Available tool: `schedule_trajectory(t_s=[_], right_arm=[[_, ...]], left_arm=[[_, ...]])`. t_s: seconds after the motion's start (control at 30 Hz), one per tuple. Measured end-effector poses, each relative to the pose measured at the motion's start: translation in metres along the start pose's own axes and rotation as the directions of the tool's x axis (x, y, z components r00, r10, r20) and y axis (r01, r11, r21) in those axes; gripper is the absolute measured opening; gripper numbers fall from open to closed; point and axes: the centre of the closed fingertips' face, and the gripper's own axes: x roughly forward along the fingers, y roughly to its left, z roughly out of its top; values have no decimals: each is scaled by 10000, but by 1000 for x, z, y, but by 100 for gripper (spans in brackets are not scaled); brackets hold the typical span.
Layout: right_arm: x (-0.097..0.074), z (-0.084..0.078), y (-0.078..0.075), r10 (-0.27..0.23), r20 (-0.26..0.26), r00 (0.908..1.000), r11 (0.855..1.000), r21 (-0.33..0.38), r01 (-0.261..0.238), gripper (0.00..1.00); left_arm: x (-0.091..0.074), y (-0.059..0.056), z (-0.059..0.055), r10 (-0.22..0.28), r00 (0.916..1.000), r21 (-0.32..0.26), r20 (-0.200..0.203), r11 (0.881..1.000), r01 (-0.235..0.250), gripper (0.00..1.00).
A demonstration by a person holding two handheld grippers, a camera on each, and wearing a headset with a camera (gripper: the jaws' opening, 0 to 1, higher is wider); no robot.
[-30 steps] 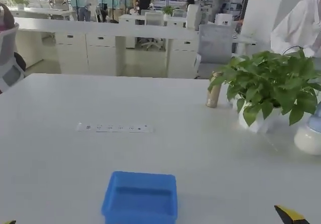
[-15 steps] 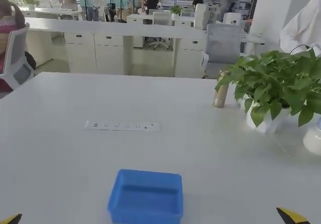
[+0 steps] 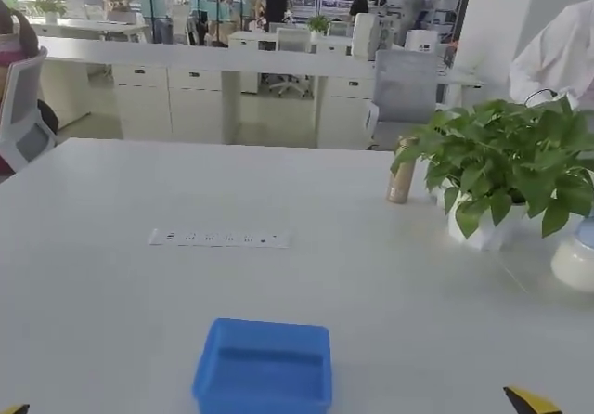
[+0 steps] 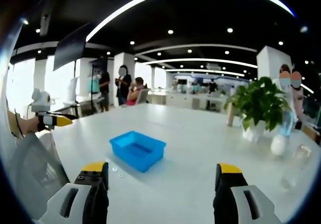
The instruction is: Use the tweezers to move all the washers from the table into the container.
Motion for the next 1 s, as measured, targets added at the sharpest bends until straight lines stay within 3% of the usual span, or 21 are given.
schedule_trajectory(t_s=[0.17,0.47,0.63,0.87,0.97,1.0], right_arm=[[-1,2,-4,-129,151,9998,9998,146,127,86],[-1,1,-2,-15,85,10000,9997,238,13,84],[-3,1,-8,-245,124,9996,9988,429,240,83],[-7,4,-14,-579,148,9982,9971,513,571,80],[-8,5,-15,-683,29,9977,9975,196,682,79],[-7,3,-14,-648,-221,9977,9979,57,650,79]], left_arm=[[2,-5,-4,-179,9995,141,-268,9997,183,96],[0,-2,-2,-161,9997,-101,-164,9998,159,90],[1,-7,-2,-418,9990,-16,-171,9991,418,85],[2,-15,-6,-859,9952,-18,-467,9963,860,79],[3,-20,-12,-1076,9896,201,-956,9937,1100,77],[3,-22,-15,-1171,9868,279,-1119,9923,1209,76]])
